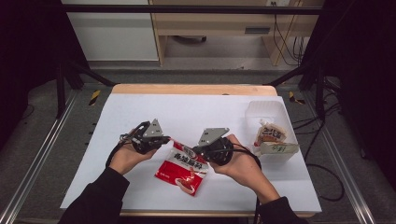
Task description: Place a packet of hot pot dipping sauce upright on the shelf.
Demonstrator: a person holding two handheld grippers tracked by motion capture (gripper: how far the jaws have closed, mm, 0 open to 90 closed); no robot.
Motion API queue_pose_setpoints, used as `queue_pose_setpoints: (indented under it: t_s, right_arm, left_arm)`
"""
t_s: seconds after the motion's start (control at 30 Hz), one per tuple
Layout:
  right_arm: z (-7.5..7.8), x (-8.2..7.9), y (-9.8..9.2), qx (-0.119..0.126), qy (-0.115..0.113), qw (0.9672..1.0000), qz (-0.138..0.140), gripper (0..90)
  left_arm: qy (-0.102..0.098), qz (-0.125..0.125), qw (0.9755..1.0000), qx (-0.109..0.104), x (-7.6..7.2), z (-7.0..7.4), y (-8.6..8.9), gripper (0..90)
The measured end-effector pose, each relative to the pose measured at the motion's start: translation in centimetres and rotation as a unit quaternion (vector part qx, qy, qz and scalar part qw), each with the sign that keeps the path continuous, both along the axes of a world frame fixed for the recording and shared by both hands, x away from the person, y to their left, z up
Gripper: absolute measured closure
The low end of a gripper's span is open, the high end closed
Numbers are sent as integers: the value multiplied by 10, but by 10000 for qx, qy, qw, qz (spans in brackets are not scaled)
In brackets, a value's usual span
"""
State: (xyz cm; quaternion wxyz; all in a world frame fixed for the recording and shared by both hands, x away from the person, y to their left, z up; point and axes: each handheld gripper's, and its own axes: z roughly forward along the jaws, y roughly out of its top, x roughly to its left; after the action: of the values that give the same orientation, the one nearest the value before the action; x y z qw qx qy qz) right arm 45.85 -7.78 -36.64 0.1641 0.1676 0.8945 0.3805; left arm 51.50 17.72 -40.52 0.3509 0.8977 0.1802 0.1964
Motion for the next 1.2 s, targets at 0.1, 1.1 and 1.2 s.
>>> queue_pose_setpoints:
  t_s: [0.1, 1.1, 1.2]
  right_arm:
    - [0, 2, 2, -159, 8, 9998, -109, 686]
    - [-6, 15, 17, -499, 421, 9972, -356, 897]
    - [-1, 16, 15, -352, 434, 9977, -374, 897]
  left_arm:
    - [-24, 32, 10000, 83, -3, 5, 0, 900]
    - [-208, 338, 9979, -511, -23, 24, 23, 706]
    - [-210, 538, 9948, -842, -29, 20, 33, 507]
